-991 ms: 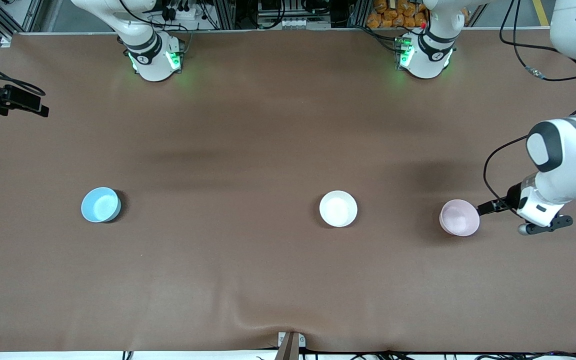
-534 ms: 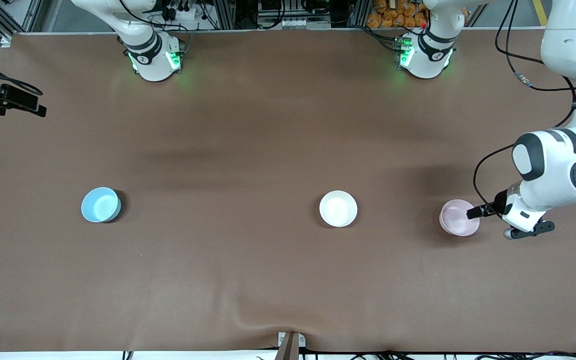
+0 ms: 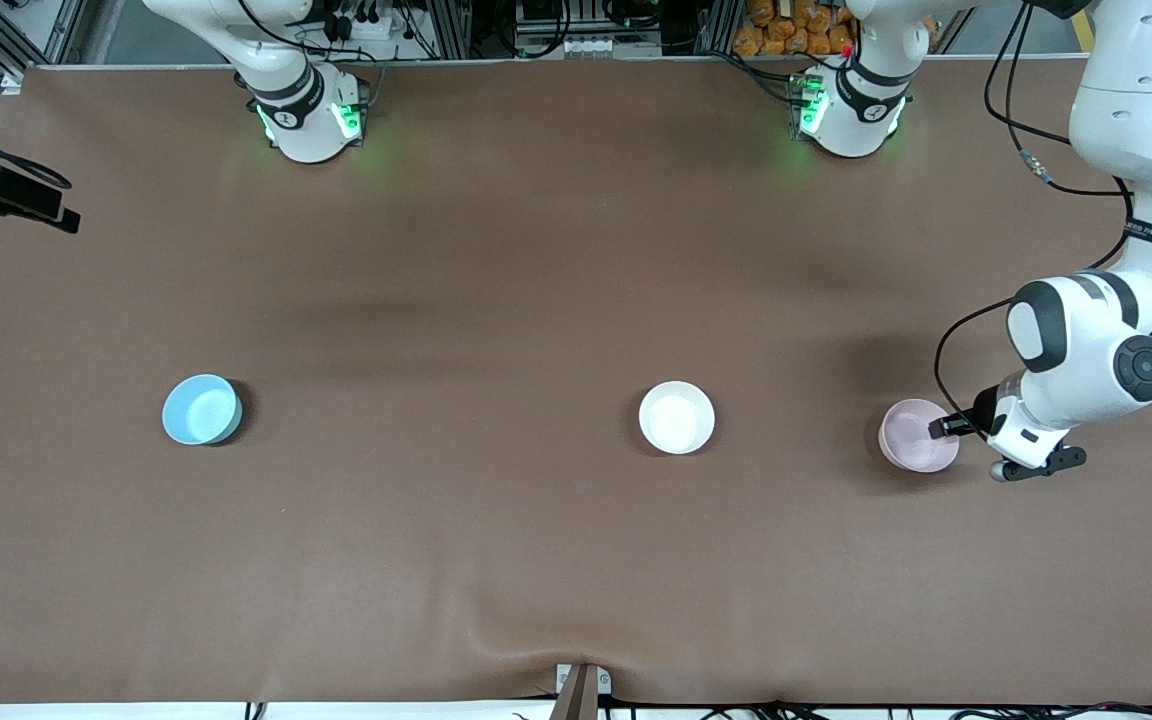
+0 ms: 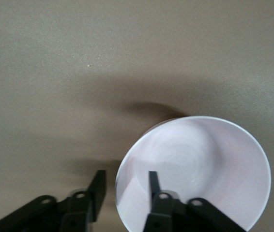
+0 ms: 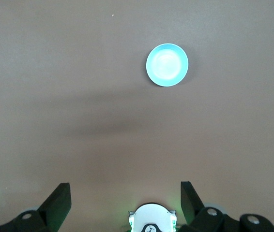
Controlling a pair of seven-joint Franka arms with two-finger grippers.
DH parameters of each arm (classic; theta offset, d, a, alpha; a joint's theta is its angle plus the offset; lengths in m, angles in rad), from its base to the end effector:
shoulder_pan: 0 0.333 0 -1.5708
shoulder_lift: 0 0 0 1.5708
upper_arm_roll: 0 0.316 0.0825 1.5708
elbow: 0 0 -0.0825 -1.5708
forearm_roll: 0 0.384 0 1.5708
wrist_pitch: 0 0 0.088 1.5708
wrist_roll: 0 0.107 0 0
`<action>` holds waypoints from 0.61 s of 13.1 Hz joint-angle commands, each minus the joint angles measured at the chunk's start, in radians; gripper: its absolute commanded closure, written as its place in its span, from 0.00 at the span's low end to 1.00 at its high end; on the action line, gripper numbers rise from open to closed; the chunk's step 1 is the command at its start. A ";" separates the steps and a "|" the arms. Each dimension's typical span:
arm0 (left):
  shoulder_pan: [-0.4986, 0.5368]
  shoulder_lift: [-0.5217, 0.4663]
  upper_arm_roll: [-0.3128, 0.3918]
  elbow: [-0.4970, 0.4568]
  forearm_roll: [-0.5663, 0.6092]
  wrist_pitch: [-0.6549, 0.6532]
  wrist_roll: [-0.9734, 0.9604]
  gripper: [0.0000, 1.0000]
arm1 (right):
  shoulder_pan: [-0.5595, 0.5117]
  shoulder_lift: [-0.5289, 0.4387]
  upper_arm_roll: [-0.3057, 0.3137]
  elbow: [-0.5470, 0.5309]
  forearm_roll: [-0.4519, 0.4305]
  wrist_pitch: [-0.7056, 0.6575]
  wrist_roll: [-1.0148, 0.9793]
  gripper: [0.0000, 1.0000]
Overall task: Stack pink and blue bowls on white bowl
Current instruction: 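Close the left gripper on the pink bowl rim and lift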
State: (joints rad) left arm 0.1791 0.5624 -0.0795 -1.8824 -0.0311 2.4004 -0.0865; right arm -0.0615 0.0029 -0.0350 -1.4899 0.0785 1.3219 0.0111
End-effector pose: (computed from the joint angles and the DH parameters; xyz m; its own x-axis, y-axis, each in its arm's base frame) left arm 0.6280 0.0648 0.2050 0.9749 0.2173 -0.0493 0.2200 -0.9738 0.0582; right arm 0.5268 -0.0411 0.6409 0.9816 -0.0867 -0.1702 -0.1009 -0.9920 -0.0762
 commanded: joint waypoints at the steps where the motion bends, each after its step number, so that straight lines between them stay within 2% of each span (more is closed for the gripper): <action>1: 0.003 0.007 -0.002 0.016 -0.010 0.008 0.040 1.00 | -0.004 0.005 0.006 0.013 0.021 -0.009 -0.005 0.00; 6: -0.012 -0.007 -0.006 0.016 -0.009 0.005 0.071 1.00 | -0.014 0.005 0.006 0.014 0.018 -0.009 -0.007 0.00; 8: -0.001 -0.033 -0.061 0.016 -0.021 -0.021 0.060 1.00 | -0.015 0.003 0.003 0.016 0.015 -0.009 -0.007 0.00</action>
State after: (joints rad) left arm 0.1762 0.5562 -0.0997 -1.8631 -0.0314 2.3996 -0.0291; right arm -0.0622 0.0040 -0.0340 -1.4899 0.0787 1.3219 0.0111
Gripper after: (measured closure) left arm 0.974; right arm 0.000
